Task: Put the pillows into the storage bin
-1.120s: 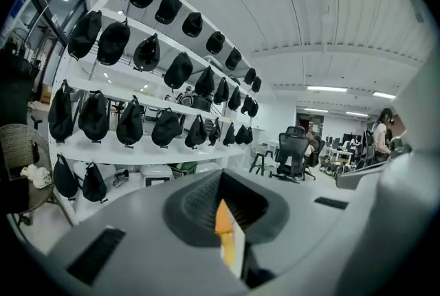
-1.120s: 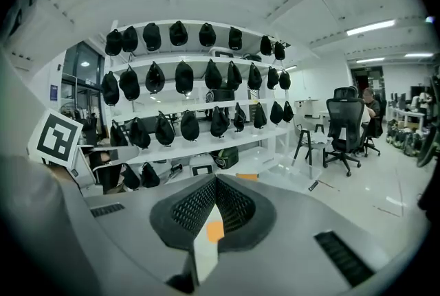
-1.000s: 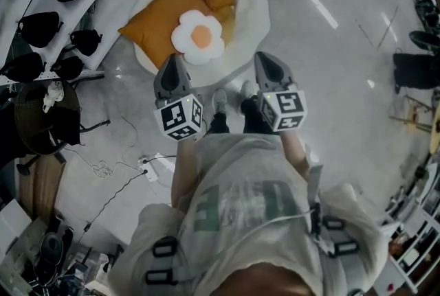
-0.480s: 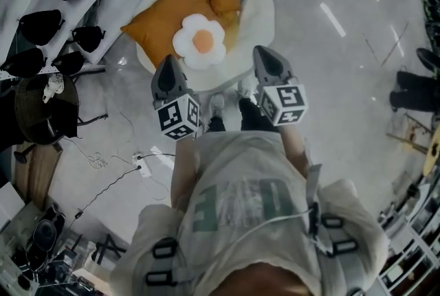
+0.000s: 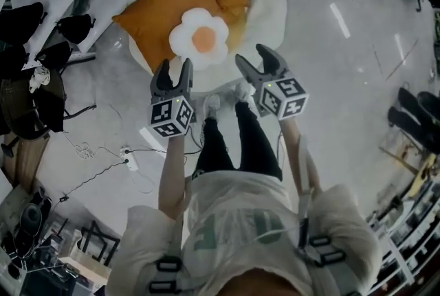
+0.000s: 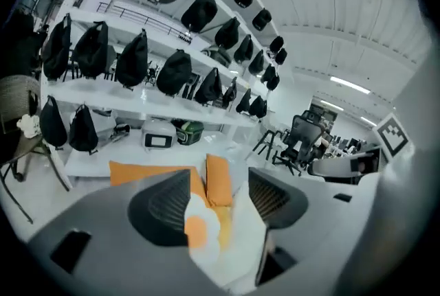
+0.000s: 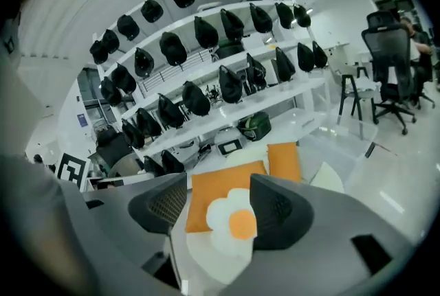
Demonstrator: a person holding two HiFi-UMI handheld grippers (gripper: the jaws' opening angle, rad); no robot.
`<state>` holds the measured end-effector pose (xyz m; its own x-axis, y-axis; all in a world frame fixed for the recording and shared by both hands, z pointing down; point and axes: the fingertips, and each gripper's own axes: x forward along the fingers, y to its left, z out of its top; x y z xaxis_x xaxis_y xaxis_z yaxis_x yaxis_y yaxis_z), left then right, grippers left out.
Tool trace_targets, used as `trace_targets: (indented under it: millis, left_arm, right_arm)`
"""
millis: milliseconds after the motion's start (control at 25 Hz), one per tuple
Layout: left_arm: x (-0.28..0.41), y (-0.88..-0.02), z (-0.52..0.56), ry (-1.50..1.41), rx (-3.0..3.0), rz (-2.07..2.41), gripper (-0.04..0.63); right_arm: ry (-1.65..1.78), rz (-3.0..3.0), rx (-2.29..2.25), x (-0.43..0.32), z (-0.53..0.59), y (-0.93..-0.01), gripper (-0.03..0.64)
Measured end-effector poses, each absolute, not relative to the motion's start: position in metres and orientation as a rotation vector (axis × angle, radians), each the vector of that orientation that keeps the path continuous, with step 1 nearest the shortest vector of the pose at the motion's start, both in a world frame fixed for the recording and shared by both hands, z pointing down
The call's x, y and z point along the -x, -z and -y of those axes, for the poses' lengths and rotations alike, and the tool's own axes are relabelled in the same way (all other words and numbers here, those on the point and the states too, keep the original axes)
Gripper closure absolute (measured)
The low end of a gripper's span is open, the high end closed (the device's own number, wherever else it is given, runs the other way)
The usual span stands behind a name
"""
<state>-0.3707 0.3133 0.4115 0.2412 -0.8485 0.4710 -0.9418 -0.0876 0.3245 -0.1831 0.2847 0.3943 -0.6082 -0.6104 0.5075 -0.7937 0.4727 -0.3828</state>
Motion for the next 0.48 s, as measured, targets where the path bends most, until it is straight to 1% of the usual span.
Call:
trace_targets:
  millis: [280, 480]
  left_arm:
    - [0.388, -0.655, -0.324, -0.301, -1.704, 1.534, 0.332]
    - [0.395, -0.785, -0.330, -0.259, -1.506, 1.522, 0.325]
  right_arm:
    - [-1.074, 2.279, -1.083, 0.206, -0.247, -0.622, 0.344]
    - [-1.292, 2.092, -0.993, 0.212, -0.246, -0.788, 0.328]
